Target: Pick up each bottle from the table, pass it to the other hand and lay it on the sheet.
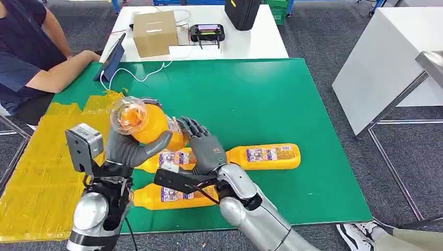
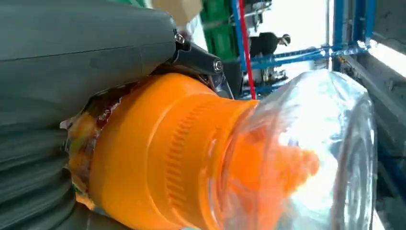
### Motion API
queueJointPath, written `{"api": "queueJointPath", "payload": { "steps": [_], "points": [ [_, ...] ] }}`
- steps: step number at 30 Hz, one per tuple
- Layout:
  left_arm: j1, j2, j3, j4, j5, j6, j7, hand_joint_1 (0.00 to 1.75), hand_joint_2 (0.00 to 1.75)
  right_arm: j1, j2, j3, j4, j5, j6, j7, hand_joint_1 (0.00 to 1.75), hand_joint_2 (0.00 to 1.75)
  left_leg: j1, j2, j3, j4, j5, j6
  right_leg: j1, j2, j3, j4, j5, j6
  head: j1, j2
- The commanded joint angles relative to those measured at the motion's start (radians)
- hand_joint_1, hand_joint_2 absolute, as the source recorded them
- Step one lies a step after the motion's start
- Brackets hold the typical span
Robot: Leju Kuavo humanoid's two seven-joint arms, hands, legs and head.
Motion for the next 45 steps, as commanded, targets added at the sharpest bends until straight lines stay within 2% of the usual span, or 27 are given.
{"api": "queueJointPath", "payload": {
  "steps": [1, 5, 8, 11, 12, 16, 21, 31, 33, 35, 37, 43, 45],
  "points": [
    [-0.104, 0.003, 0.143, 0.03, -0.253, -0.046, 0.028, 1.75, 1.75, 0.026, -0.043, 0.001, -0.056, 0.007, 0.073, -0.002, 0.0, 1.75, 0.001, -0.003, 0.002, 0.001, -0.001, -0.001, 0.001, 0.003, 0.002, 0.001, -0.001, -0.002, 0.0, 0.0],
    [-0.113, 0.009, 0.144, 0.045, -0.29, -0.061, 0.039, 1.75, 1.75, 0.031, -0.045, 0.007, -0.065, 0.012, 0.08, -0.002, 0.0, 1.75, 0.001, -0.004, 0.002, 0.001, -0.001, -0.001, 0.001, 0.002, 0.003, 0.0, -0.001, -0.002, 0.0, 0.0],
    [-0.136, 0.031, 0.132, 0.071, -0.588, -0.088, 0.05, 1.75, 1.75, 0.047, -0.051, 0.026, -0.102, 0.028, 0.126, -0.004, 0.0, 1.75, 0.001, -0.003, 0.001, 0.0, 0.0, -0.001, 0.0, 0.002, 0.002, 0.0, -0.001, -0.001, 0.0, 0.0],
    [-0.138, 0.041, 0.122, 0.118, -0.947, -0.091, 0.009, 1.75, 1.75, 0.054, -0.051, 0.062, -0.135, 0.044, 0.186, -0.005, 0.0, 1.75, 0.001, -0.004, 0.002, 0.0, 0.0, -0.001, 0.0, 0.001, 0.003, 0.0, -0.001, -0.002, 0.0, 0.0],
    [-0.142, 0.064, 0.114, 0.154, -1.037, -0.081, -0.012, 1.75, 1.75, 0.053, -0.048, 0.077, -0.138, 0.043, 0.21, -0.007, 0.0, 1.75, 0.0, -0.002, 0.002, -0.001, 0.0, -0.001, 0.0, 0.001, 0.002, 0.0, -0.001, -0.001, 0.0, 0.0],
    [-0.177, 0.088, 0.123, 0.301, -1.096, -0.068, -0.026, 1.75, 1.75, 0.052, -0.05, 0.1, -0.154, 0.02, 0.274, 0.005, 0.0, 1.75, 0.0, -0.004, 0.004, -0.002, 0.0, -0.001, 0.0, 0.002, 0.004, -0.001, -0.001, -0.002, 0.0, 0.0],
    [-0.189, 0.099, 0.116, 0.364, -1.119, -0.085, -0.023, 1.75, 1.75, 0.057, -0.052, 0.088, -0.155, -0.01, 0.32, 0.034, 0.0, 1.75, 0.001, -0.004, 0.003, -0.001, 0.0, -0.001, 0.001, 0.002, 0.003, -0.001, -0.001, -0.002, 0.0, 0.0],
    [-0.219, 0.137, 0.115, 0.474, -1.103, -0.141, -0.005, 1.75, 1.75, 0.091, -0.078, 0.064, -0.15, 0.026, 0.401, 0.058, 0.0, 1.75, 0.001, -0.003, 0.002, -0.001, 0.0, -0.001, 0.0, 0.002, 0.003, -0.001, -0.001, -0.002, 0.0, 0.0],
    [-0.227, 0.142, 0.12, 0.498, -1.103, -0.143, 0.001, 1.75, 1.75, 0.096, -0.081, 0.056, -0.145, 0.028, 0.404, 0.058, 0.0, 1.75, 0.001, -0.003, 0.002, -0.001, 0.0, -0.001, 0.0, 0.002, 0.003, -0.001, -0.001, -0.002, 0.0, 0.0],
    [-0.204, 0.171, 0.122, 0.533, -1.117, -0.122, 0.006, 1.75, 1.75, 0.155, -0.164, 0.063, -0.139, 0.03, 0.332, 0.015, 0.0, 1.75, 0.001, -0.003, 0.002, -0.001, 0.0, -0.001, 0.0, 0.001, 0.002, -0.001, 0.0, -0.001, 0.0, 0.0],
    [-0.206, 0.191, 0.139, 0.582, -1.125, -0.115, 0.011, 1.75, 1.75, 0.172, -0.193, 0.067, -0.127, 0.034, 0.302, 0.003, 0.0, 1.75, 0.001, -0.004, 0.005, -0.003, 0.001, -0.001, 0.0, 0.001, 0.006, -0.004, 0.0, -0.001, 0.0, 0.0],
    [-0.226, 0.197, 0.159, 0.629, -1.133, -0.115, 0.02, 1.75, 1.75, 0.168, -0.191, 0.063, -0.134, 0.033, 0.305, 0.016, 0.0, 1.75, 0.0, -0.001, 0.001, 0.0, 0.0, -0.001, 0.0, 0.003, 0.001, 0.0, 0.0, -0.001, 0.0, 0.0],
    [-0.237, 0.211, 0.181, 0.676, -1.134, -0.119, 0.023, 1.75, 1.75, 0.181, -0.201, 0.056, -0.137, 0.034, 0.305, 0.021, 0.0, 1.75, 0.001, -0.004, 0.002, 0.0, 0.0, -0.001, 0.0, 0.002, 0.003, 0.0, -0.001, -0.002, 0.0, 0.0]
  ]
}}
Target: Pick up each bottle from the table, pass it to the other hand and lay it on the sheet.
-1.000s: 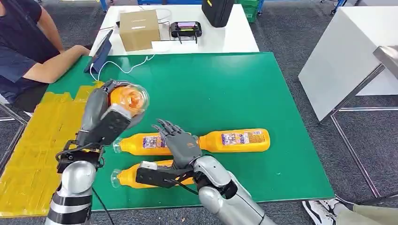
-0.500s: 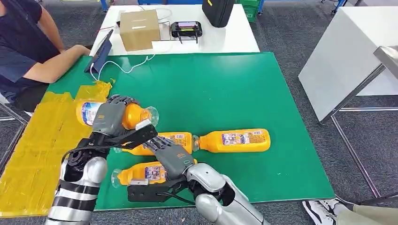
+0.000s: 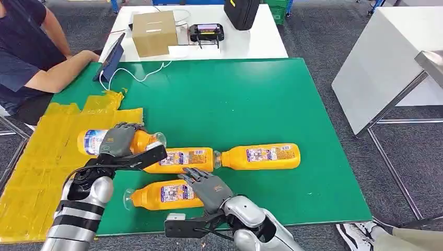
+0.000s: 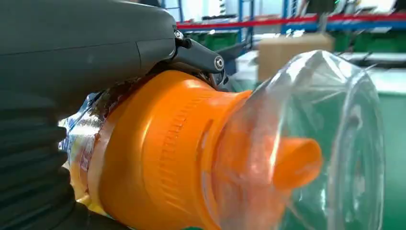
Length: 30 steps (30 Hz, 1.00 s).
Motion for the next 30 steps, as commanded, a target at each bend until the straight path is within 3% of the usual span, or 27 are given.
{"api": "queueJointPath", "payload": {
  "steps": [1, 9, 10, 11, 17, 30],
  "points": [
    [-0.079, 0.053, 0.056, 0.214, -0.009, -0.01, 0.021, 1.75, 1.75, 0.009, -0.071, 0.001, 0.019, 0.001, 0.001, 0.012, 0.0, 1.75, 0.001, -0.004, 0.003, -0.001, 0.0, -0.001, 0.0, 0.0, 0.004, -0.001, -0.001, -0.002, 0.0, 0.0],
    [-0.102, 0.059, 0.121, 0.307, -0.01, -0.004, 0.015, 1.75, 1.75, 0.036, -0.097, -0.008, 0.035, 0.021, 0.017, 0.007, 0.0, 1.75, 0.0, -0.003, 0.002, -0.001, 0.0, -0.001, 0.0, 0.001, 0.003, -0.001, -0.001, -0.001, 0.0, 0.0],
    [-0.108, 0.065, 0.108, 0.319, -0.018, -0.006, -0.001, 0.58, 1.75, 0.031, -0.094, -0.01, 0.049, 0.022, 0.017, 0.008, 0.0, 1.75, 0.001, -0.004, 0.003, -0.001, 0.0, -0.001, 0.0, 0.001, 0.004, -0.001, -0.001, -0.001, 0.0, 0.0],
    [-0.12, 0.057, 0.113, 0.339, -0.019, -0.012, 0.011, 0.0, 0.0, 0.022, -0.088, -0.011, 0.075, 0.024, 0.02, 0.009, 0.0, 1.75, 0.0, -0.003, 0.003, -0.001, 0.0, -0.001, 0.0, 0.001, 0.004, -0.001, 0.0, -0.001, 0.0, 0.0],
    [-0.149, 0.018, 0.103, 0.316, 0.036, -0.025, -0.024, 0.0, 0.0, -0.018, -0.064, -0.008, 0.164, 0.057, 0.063, 0.029, 0.0, 1.75, 0.001, -0.005, 0.003, 0.0, 0.0, -0.001, 0.001, 0.001, 0.004, 0.0, 0.0, -0.002, 0.0, 0.0],
    [-0.119, -0.001, 0.065, 0.203, 0.16, -0.06, -0.038, 0.0, 0.0, -0.023, -0.054, -0.012, 0.227, 0.075, 0.074, 0.02, 0.0, 1.75, 0.001, -0.004, 0.004, 0.0, 0.0, -0.001, 0.001, 0.001, 0.006, -0.001, -0.001, -0.001, 0.0, 0.0]
  ]
}}
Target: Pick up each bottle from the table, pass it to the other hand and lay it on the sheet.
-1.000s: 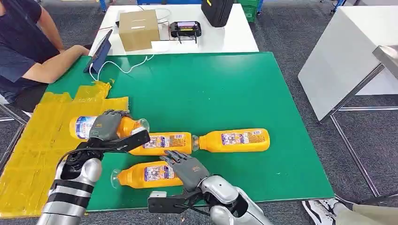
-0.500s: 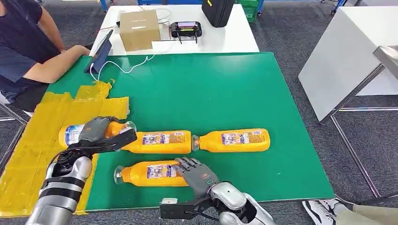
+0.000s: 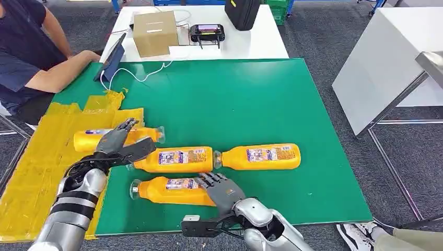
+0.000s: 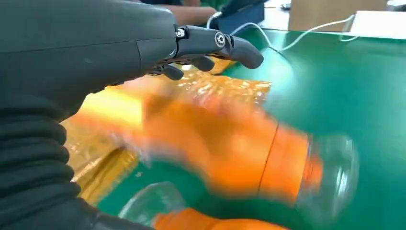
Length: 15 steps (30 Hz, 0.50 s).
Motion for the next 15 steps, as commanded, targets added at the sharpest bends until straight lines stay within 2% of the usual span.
{"api": "queueJointPath", "payload": {
  "steps": [1, 3, 7, 15],
  "points": [
    [-0.017, -0.026, -0.027, -0.027, 0.058, -0.016, -0.003, 0.0, 0.0, -0.011, -0.001, -0.002, 0.122, 0.007, 0.018, -0.004, 0.0, 1.75, 0.001, -0.005, 0.004, -0.001, -0.001, -0.001, 0.001, 0.003, 0.005, -0.001, -0.001, -0.002, 0.0, 0.0],
    [-0.016, -0.032, -0.02, -0.031, 0.074, -0.018, -0.004, 0.0, 0.0, -0.012, -0.001, -0.001, 0.124, 0.008, 0.018, -0.005, 0.0, 1.75, 0.001, -0.004, 0.003, 0.0, -0.001, -0.001, 0.001, 0.002, 0.005, -0.001, -0.001, -0.002, 0.0, 0.0],
    [0.009, -0.092, 0.061, -0.098, 0.272, -0.068, 0.0, 0.0, 0.0, -0.013, -0.006, 0.01, 0.166, 0.028, 0.03, -0.005, 0.0, 1.75, 0.002, -0.005, 0.005, -0.001, -0.001, -0.001, 0.001, 0.003, 0.006, -0.002, -0.001, -0.002, 0.0, 0.0],
    [-0.017, -0.13, 0.036, -0.151, 0.471, -0.116, 0.012, 0.0, 0.0, -0.068, 0.018, 0.074, 0.367, 0.092, 0.049, -0.052, 0.0, 1.75, 0.002, -0.003, 0.006, -0.001, 0.001, -0.001, 0.001, 0.002, 0.007, -0.002, 0.001, -0.002, 0.0, 0.0]
  ]
}}
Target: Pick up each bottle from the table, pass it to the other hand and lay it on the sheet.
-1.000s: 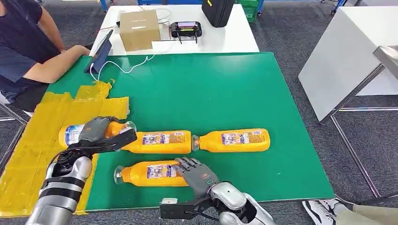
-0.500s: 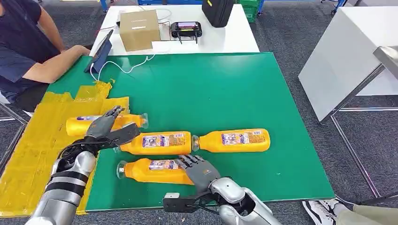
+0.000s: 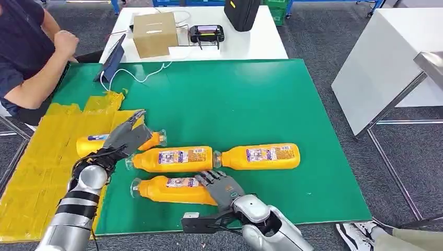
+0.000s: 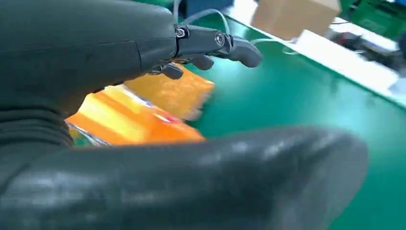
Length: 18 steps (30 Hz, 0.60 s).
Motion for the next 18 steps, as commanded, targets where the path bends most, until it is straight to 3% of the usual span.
{"api": "queueJointPath", "payload": {
  "steps": [1, 4, 5, 7, 13, 16, 18],
  "points": [
    [-0.037, -0.065, 0.005, -0.047, 0.13, -0.02, 0.023, 0.0, 0.0, -0.044, 0.016, 0.075, 0.317, 0.041, 0.023, -0.048, 0.0, 1.75, 0.002, -0.003, 0.003, -0.001, 0.0, -0.001, 0.001, 0.0, 0.004, -0.002, 0.0, -0.001, 0.0, 0.0],
    [-0.044, -0.078, -0.01, -0.063, 0.194, -0.03, 0.019, 0.0, 0.0, -0.065, 0.024, 0.112, 0.378, 0.068, 0.067, -0.068, 0.0, 1.75, 0.002, -0.005, 0.005, -0.001, 0.001, -0.001, 0.002, 0.0, 0.007, -0.002, 0.0, -0.001, 0.002, 0.0],
    [-0.053, -0.085, -0.021, -0.071, 0.23, -0.029, 0.018, 0.0, 0.0, -0.082, 0.033, 0.136, 0.427, 0.07, 0.098, -0.096, 1.66, 1.75, 0.002, -0.005, 0.007, -0.002, 0.001, -0.001, 0.001, 0.001, 0.007, -0.002, 0.0, -0.002, 0.0, 0.0],
    [-0.058, -0.091, -0.028, -0.08, 0.255, -0.024, 0.025, 0.0, 0.0, -0.089, 0.039, 0.15, 0.455, 0.072, 0.102, -0.111, 1.75, 1.75, 0.003, -0.002, 0.009, -0.001, 0.001, -0.001, 0.002, 0.002, 0.009, -0.003, 0.001, -0.002, 0.0, 0.0],
    [-0.039, -0.096, -0.018, -0.142, 0.322, 0.009, 0.009, 0.0, 0.0, -0.109, 0.05, 0.178, 0.474, 0.058, 0.115, -0.141, 1.75, 1.75, 0.004, 0.007, 0.023, -0.002, -0.004, -0.007, 0.003, 0.012, 0.008, -0.003, 0.001, -0.007, 0.0, 0.0],
    [-0.012, -0.099, 0.009, -0.176, 0.338, 0.041, -0.013, 0.0, 0.0, -0.119, 0.044, 0.181, 0.468, 0.039, 0.114, -0.134, 1.75, 1.75, 0.005, 0.009, 0.019, -0.003, -0.002, -0.008, 0.004, 0.014, 0.003, -0.003, 0.002, -0.009, 0.0, 0.0],
    [0.004, -0.126, 0.064, -0.233, 0.378, 0.086, -0.021, 0.0, 0.0, -0.11, 0.049, 0.147, 0.427, -0.003, 0.101, -0.116, 1.75, 1.75, 0.006, 0.011, 0.024, -0.002, -0.004, -0.008, 0.005, 0.015, 0.008, -0.003, 0.001, -0.01, 0.0, 0.0]
  ]
}}
